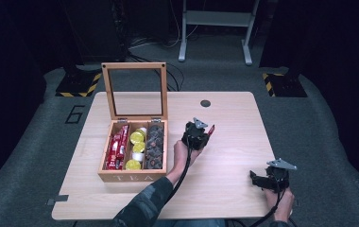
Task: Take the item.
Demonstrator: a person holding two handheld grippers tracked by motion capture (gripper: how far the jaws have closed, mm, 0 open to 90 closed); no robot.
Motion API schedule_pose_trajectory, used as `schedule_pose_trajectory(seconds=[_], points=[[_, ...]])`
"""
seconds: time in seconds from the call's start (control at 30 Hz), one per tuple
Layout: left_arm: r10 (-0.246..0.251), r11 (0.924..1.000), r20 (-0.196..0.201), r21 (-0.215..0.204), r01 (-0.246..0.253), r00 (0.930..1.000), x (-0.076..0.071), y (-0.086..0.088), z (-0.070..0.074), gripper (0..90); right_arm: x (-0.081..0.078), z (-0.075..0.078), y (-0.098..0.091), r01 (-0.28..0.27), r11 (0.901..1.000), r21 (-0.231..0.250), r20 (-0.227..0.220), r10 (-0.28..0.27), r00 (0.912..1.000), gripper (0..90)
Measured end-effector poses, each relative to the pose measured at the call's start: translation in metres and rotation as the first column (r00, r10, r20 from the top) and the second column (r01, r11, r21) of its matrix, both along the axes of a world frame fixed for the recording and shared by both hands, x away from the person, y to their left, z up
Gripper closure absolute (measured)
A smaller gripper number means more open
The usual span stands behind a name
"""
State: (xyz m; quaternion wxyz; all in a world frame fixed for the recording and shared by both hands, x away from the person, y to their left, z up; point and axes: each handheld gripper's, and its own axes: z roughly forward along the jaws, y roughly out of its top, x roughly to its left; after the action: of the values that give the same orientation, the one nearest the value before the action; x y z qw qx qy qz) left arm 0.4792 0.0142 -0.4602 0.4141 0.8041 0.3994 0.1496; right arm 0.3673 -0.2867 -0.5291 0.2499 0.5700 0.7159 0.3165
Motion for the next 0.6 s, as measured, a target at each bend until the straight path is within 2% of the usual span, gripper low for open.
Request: schedule_pose_trajectory(seconds=[0.1, 0.13, 0.3, 0.47, 0.6], points=[[0.013, 0.9999, -0.013, -0.003, -0.014, 0.9998, 0.001, -0.001, -0.007, 82.7, 0.000, 0.000, 0.000, 0.000, 1.0000, 0.000, 0.000, 0.000, 1.0000, 9.9], [0.014, 0.9998, -0.021, 0.011, -0.014, 0.9997, 0.002, -0.001, -0.011, 82.7, 0.000, 0.000, 0.000, 0.000, 1.0000, 0.000, 0.000, 0.000, 1.0000, 9.9], [0.021, 0.9996, -0.029, 0.020, -0.020, 0.9994, 0.003, -0.003, -0.020, 82.7, 0.000, 0.000, 0.000, 0.000, 1.0000, 0.000, 0.000, 0.000, 1.0000, 10.0], [0.038, 0.9975, -0.041, 0.062, -0.035, 0.9985, 0.006, -0.001, -0.031, 82.7, 0.000, 0.000, 0.000, 0.001, 1.0000, 0.001, 0.000, -0.001, 1.0000, 10.0], [0.042, 0.9961, -0.035, 0.079, -0.039, 0.9985, 0.007, 0.000, -0.033, 82.7, 0.000, 0.000, 0.000, 0.000, 1.0000, 0.000, 0.001, 0.000, 1.0000, 10.0]])
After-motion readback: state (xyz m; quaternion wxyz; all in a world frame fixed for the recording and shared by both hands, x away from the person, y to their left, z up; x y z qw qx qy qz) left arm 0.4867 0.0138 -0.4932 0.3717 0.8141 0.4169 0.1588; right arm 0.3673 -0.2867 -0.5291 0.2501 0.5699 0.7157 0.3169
